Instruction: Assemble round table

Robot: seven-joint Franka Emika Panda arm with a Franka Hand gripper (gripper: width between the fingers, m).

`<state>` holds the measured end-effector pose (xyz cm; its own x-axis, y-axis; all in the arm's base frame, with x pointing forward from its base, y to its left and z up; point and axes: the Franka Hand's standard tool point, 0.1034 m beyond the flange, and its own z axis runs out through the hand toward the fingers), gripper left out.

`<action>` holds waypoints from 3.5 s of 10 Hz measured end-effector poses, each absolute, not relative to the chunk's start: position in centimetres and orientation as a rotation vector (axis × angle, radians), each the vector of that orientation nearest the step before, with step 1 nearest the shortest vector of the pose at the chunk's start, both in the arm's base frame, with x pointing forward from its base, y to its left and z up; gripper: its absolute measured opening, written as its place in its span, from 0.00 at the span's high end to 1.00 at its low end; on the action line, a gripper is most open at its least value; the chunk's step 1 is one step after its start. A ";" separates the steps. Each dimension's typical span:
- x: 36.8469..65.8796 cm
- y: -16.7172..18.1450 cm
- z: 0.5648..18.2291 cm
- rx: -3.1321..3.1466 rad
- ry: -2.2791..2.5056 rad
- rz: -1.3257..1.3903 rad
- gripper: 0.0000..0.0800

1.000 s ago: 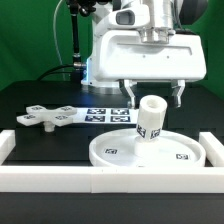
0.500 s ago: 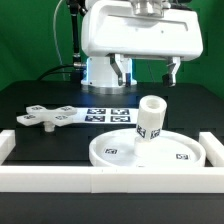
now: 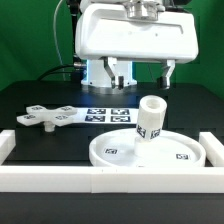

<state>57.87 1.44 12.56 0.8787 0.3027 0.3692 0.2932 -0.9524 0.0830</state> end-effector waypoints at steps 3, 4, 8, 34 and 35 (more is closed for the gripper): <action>56.6 3.4 12.1 3.157 0.411 0.234 0.19; 56.5 3.7 12.2 3.177 0.412 0.121 0.19; 56.7 2.3 13.1 3.140 0.484 -0.282 0.19; 59.6 2.9 9.0 3.114 0.497 -0.208 0.48; 59.7 2.6 9.2 3.116 0.489 -0.179 0.48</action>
Offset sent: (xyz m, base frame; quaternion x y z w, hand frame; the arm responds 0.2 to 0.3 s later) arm 0.0000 0.0000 0.0000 0.0000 -0.1938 0.0000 0.9810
